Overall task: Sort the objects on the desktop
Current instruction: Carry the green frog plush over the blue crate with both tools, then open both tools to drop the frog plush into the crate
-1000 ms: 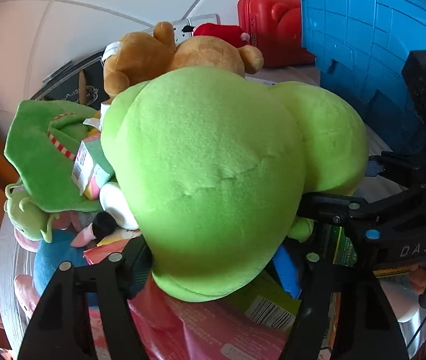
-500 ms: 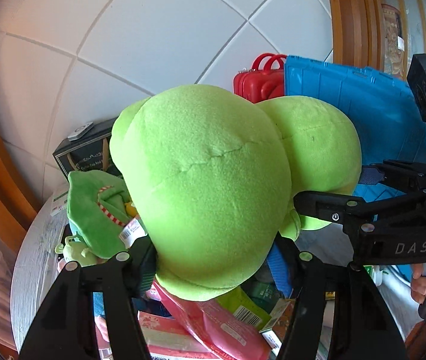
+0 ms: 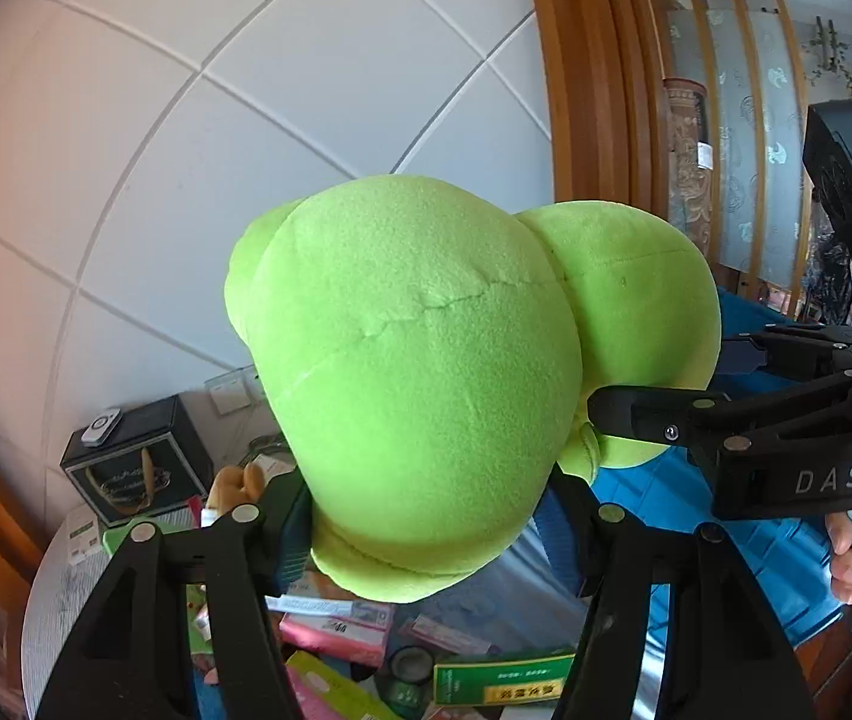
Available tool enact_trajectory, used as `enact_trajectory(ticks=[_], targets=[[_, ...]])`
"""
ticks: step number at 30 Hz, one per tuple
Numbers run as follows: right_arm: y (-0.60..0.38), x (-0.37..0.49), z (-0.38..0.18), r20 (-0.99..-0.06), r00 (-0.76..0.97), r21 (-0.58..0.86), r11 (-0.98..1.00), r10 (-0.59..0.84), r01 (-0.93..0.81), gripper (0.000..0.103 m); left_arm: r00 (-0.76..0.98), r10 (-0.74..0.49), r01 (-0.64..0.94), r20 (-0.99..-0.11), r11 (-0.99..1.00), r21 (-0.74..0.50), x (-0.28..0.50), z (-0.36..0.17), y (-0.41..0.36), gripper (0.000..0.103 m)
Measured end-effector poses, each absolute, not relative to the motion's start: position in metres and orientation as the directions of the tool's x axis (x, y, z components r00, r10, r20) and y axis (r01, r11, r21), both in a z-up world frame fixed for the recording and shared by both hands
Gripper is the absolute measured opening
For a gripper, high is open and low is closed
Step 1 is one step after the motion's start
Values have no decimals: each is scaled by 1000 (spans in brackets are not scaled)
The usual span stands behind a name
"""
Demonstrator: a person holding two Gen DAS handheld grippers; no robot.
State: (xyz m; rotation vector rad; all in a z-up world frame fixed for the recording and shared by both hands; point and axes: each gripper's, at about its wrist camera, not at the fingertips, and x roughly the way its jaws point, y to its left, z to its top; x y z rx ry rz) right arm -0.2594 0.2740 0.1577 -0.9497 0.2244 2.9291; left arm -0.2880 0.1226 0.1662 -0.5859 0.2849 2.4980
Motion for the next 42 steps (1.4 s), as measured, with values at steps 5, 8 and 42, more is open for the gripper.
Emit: enact_trajectory(ticks=[5, 8, 42], targets=[[343, -238, 200, -591, -804, 100, -984, 59, -146, 77, -704, 519, -616, -485, -786, 52, -298, 200, 201, 62], [398, -231, 216, -609, -789, 103, -979, 79, -177, 77, -673, 533, -641, -514, -766, 46, -300, 212, 262, 62], [607, -274, 18, -982, -176, 76, -996, -65, -55, 99, -169, 142, -534, -975, -845, -31, -345, 56, 465, 69]])
